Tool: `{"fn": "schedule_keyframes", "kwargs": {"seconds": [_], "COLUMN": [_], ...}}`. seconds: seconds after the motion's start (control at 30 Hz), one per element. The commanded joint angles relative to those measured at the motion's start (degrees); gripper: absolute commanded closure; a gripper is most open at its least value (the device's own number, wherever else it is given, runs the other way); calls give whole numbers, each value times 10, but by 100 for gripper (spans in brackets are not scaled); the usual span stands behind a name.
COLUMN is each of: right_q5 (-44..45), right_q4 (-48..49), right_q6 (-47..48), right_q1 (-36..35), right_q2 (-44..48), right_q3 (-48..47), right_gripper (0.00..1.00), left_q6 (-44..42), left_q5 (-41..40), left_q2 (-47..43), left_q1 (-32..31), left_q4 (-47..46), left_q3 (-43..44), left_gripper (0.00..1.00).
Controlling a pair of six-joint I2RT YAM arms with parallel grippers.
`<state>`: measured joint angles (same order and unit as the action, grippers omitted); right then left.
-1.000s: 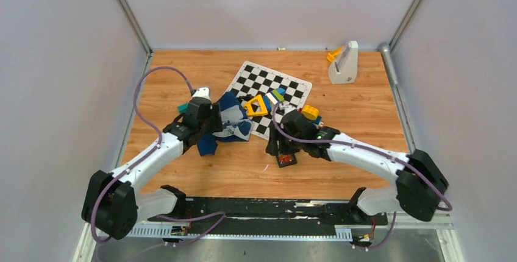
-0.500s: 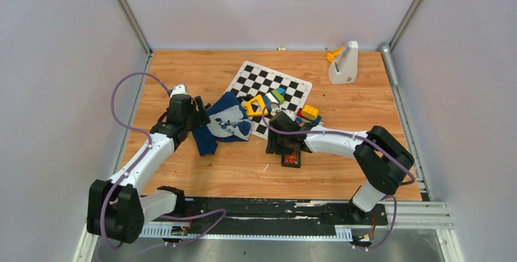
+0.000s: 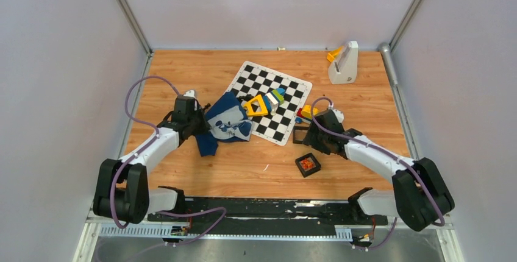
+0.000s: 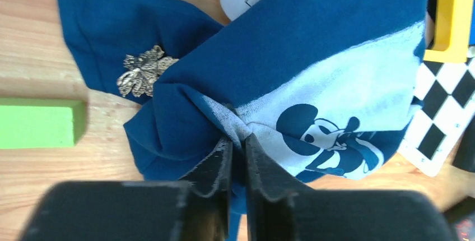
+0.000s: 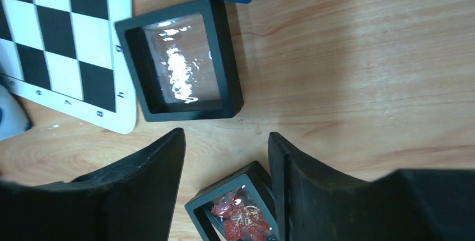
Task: Remove the brooch from the garment
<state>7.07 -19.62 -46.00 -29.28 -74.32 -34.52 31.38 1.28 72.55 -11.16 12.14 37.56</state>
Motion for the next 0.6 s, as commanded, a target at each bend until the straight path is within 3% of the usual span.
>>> {"fn": "schedule_keyframes", "kwargs": {"seconds": [0.0,0.07,0.17,0.47,0.53,0.57], "right_q5": [2,8,7,58,74,80], "right_q4": [-15,-25,-30,-65,-75,-79], "right_q6": [31,37,60,74,72,72], "right_q1": [11,11,10,-6,-14,-18], "right_q2": [50,56,41,-90,-116,-130], "right_q3": [-17,-33,-63,-159,-174,-183], "right_gripper": [32,16,8,6,7,7], "left_q6": [-15,-13,-13,-10,-11,-11], "left_q5": [85,107,109,144,140,141], "left_q2": [-11,-32,-68,-134,-139,-141], "left_q1": [2,-1,-21,-37,-37,-37], "left_q4": [-1,12,42,78,85,86], "left_q3": [-6,-10,-16,-40,-40,-40], "left_gripper": [91,100,100,100,95,88]}}
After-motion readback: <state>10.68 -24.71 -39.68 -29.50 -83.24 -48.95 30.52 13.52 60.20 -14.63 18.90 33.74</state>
